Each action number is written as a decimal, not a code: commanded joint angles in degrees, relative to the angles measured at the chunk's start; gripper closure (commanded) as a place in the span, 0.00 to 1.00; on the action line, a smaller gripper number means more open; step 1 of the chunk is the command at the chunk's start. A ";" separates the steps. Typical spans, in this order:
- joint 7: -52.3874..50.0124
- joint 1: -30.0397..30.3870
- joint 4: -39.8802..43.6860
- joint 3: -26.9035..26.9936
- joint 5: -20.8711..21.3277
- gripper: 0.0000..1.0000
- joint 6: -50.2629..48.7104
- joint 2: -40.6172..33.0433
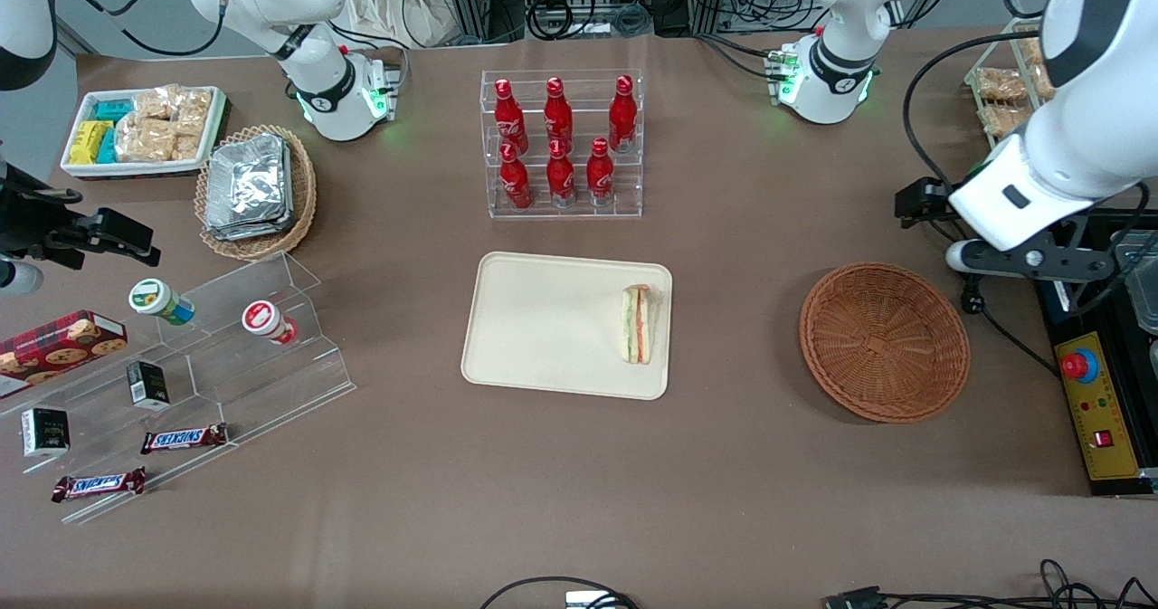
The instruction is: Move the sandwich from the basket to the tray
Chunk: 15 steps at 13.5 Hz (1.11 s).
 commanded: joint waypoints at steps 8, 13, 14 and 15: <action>0.85 0.42 -7.76 -0.31 -0.77 0.00 -0.49 -5.50; 0.85 -0.71 -8.81 1.34 -0.77 0.00 -0.13 -6.64; 0.85 -3.16 -8.81 3.88 -0.77 0.00 -0.13 -6.73; 0.85 -6.31 -8.81 7.21 -0.85 0.00 -0.13 -6.82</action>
